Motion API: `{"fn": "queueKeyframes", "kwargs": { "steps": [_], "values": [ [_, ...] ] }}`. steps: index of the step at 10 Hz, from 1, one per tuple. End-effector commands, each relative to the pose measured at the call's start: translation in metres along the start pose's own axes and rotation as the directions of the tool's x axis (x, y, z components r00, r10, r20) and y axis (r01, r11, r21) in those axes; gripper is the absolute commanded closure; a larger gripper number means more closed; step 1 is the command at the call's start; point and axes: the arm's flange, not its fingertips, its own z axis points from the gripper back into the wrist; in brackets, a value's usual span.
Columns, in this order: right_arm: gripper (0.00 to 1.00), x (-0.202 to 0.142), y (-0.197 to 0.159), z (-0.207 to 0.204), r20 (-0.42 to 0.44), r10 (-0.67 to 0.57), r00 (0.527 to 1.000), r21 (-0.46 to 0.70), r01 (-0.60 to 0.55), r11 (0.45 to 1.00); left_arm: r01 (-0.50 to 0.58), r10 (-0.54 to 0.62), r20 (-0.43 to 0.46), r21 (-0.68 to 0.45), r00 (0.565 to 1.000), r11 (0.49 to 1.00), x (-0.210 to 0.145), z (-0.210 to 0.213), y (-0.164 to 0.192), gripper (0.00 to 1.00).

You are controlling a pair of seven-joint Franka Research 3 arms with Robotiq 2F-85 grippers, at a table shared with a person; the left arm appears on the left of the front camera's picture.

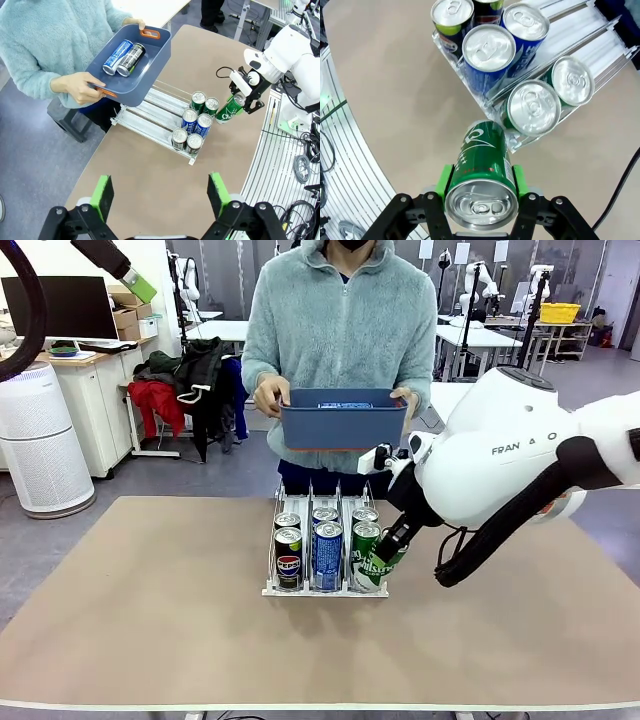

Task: Fill the beverage cans into the dispenser.
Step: Place the picked Sprite in the line of the Automatic Can Dispenser with the same cans.

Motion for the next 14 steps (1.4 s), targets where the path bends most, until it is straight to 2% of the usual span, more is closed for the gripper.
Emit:
{"fn": "queueKeyframes", "kwargs": {
  "steps": [1,3,5,7,9,14],
  "values": [
    [0.42,0.012,-0.010,0.001,0.014,0.016,1.000,-0.002,-0.016,1.000,-0.003,0.003,0.001,0.000,1.000,1.000,-0.001,0.001,-0.001,0.00],
    [0.42,0.024,-0.019,-0.008,0.056,0.005,0.998,-0.075,-0.001,0.997,-0.003,0.003,0.001,0.000,1.000,1.000,-0.001,0.001,-0.001,0.00],
    [0.42,0.033,-0.037,0.004,0.051,0.029,0.998,-0.097,-0.024,0.995,-0.003,0.003,0.001,0.000,1.000,1.000,-0.001,0.001,-0.001,0.00],
    [0.42,0.039,-0.044,0.000,0.061,0.013,0.998,-0.131,-0.005,0.991,-0.003,0.003,0.001,0.000,1.000,1.000,-0.001,0.001,-0.001,0.00],
    [0.42,0.046,-0.059,-0.004,0.032,0.026,0.999,-0.117,-0.022,0.993,-0.003,0.003,0.001,0.000,1.000,1.000,-0.001,0.001,-0.001,0.00],
    [0.42,0.056,-0.062,-0.041,-0.056,0.033,0.998,-0.022,-0.034,0.999,-0.003,0.003,0.001,0.000,1.000,1.000,-0.001,0.001,-0.001,0.00]
  ]
}}
